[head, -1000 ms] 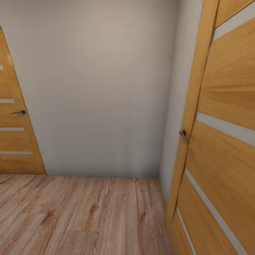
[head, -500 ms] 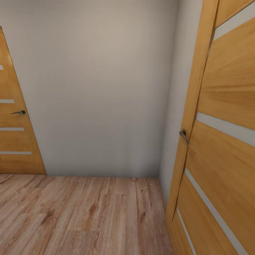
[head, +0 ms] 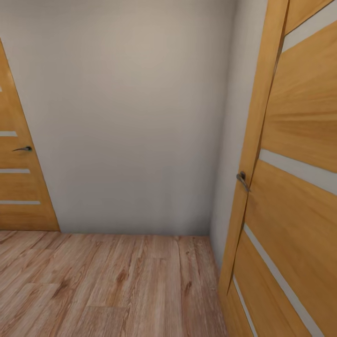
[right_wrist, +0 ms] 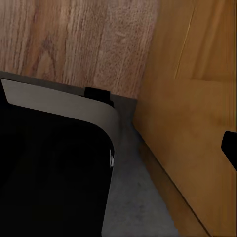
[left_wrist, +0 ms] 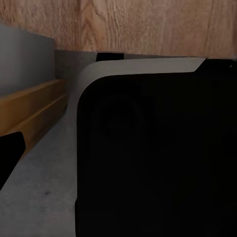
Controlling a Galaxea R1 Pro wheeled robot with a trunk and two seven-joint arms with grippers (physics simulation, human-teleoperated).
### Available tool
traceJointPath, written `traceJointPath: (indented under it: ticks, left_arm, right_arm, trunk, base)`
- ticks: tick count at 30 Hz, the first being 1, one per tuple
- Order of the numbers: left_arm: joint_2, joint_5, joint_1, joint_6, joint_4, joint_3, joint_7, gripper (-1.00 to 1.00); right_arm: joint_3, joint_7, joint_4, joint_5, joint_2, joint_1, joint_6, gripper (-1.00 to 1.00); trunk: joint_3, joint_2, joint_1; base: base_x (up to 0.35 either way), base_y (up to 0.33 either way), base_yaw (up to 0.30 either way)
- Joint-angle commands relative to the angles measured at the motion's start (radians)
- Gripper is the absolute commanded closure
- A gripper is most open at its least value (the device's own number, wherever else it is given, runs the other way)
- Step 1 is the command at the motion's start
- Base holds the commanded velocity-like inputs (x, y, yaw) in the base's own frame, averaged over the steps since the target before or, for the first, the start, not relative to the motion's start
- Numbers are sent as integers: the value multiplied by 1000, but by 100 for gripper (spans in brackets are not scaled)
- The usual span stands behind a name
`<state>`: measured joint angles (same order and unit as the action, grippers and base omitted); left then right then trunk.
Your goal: Move the two storage containers from the living room to the garage. In the garage, place one container on the floor and stack the other container on top of it (either order is fine).
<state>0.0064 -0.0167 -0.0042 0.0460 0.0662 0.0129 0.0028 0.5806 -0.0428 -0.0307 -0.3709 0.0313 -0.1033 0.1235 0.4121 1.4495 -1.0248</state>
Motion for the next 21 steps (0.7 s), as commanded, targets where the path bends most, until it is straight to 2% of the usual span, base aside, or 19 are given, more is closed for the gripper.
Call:
traceJointPath:
  ticks: [1,14,21]
  left_arm:
    - [0,-2,0,3,0,1,0,-100]
    - [0,-2,0,3,0,1,0,-100]
    - [1,-2,0,3,0,1,0,-100]
  right_arm:
    - [8,0,-3,-8,-1,-1,5,-100]
    - [8,0,-3,-9,-1,-1,6,-100]
    - [8,0,-3,-7,-2,-1,6,-100]
  trunk:
    - [1,1,0]
    - [2,1,0]
    - [8,1,0]
  base:
    - [88,-66,0]
    - [17,-13,4]
    - [0,0,133]
